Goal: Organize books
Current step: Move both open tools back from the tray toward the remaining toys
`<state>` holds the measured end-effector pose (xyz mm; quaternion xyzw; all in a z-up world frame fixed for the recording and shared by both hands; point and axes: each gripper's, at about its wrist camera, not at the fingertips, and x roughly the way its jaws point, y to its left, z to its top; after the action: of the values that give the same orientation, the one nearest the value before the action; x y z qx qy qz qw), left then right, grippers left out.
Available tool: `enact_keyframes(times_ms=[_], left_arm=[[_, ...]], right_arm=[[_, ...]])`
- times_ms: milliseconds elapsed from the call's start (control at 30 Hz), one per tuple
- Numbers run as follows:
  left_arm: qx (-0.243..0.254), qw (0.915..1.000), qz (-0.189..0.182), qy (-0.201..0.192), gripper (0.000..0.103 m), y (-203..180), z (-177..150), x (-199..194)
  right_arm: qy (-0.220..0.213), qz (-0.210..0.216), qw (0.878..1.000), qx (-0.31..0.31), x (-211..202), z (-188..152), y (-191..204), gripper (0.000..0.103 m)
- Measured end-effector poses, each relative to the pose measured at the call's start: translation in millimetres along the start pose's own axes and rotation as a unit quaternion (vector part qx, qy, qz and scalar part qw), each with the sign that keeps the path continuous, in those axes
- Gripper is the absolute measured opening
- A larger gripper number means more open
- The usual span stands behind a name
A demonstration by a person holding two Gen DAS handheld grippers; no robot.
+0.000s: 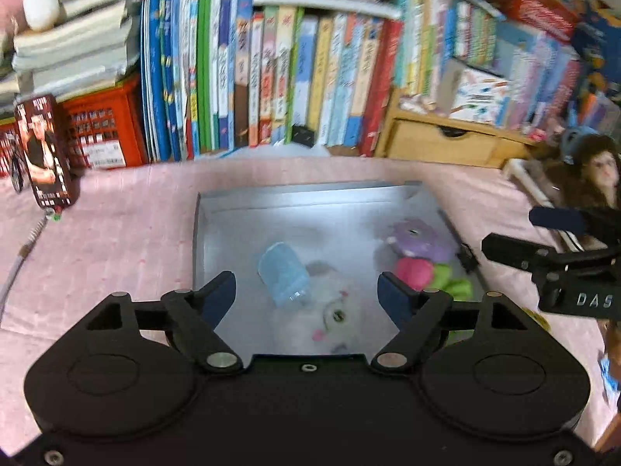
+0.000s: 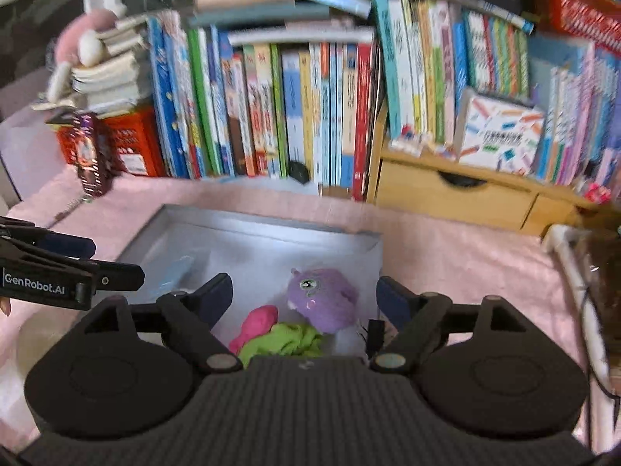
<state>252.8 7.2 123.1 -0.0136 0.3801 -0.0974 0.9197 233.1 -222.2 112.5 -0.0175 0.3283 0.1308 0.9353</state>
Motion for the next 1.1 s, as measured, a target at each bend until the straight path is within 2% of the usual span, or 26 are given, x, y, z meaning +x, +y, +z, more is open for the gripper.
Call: enact_keyframes(times_ms=[267, 333, 433, 500, 667, 767, 967, 1100], left_arm=[[0.022, 0.9968, -0.021, -0.075, 0.085, -9.3, -58.1, -68.4], [0.022, 0.9940, -0.018, -0.106, 0.085, -10.7, -78.6, -81.2], [0.028, 0.9886, -0.008, -0.148, 0.086, -14.7, -113.1, -94.1], [0.027, 0.9868, -0.010, -0.160, 0.086, -17.0, -134.5, -98.4], [0.015, 0.9824, -0.009, -0.186, 0.090, -19.4, -178.8, -105.7], [0.019, 0.9806, 0.005, -0.195, 0.091, -22.2, -202.6, -105.7], [0.015, 0.9806, 0.031, -0.193, 0.092, -23.3, -235.3, -98.9], [-0.014, 0.9834, 0.037, -0.177, 0.092, -17.9, -245.8, -86.6]], right_arm=[[-0.091, -0.005, 0.996, -0.012, -71.1, -45.4, -2.5, 0.097], [-0.119, -0.021, 0.993, -0.012, -84.4, -62.1, -2.3, 0.103], [-0.156, -0.050, 0.986, -0.012, -96.2, -90.5, -2.5, 0.103], [-0.166, -0.067, 0.984, -0.004, -99.9, -107.0, -3.3, 0.103], [-0.173, -0.072, 0.982, 0.034, -103.4, -139.8, -13.0, 0.103], [-0.162, -0.080, 0.982, 0.051, -99.8, -156.6, -18.5, 0.103], [-0.117, -0.089, 0.986, 0.078, -80.5, -180.2, -27.6, 0.103], [-0.097, -0.094, 0.987, 0.092, -68.9, -188.0, -31.4, 0.103]])
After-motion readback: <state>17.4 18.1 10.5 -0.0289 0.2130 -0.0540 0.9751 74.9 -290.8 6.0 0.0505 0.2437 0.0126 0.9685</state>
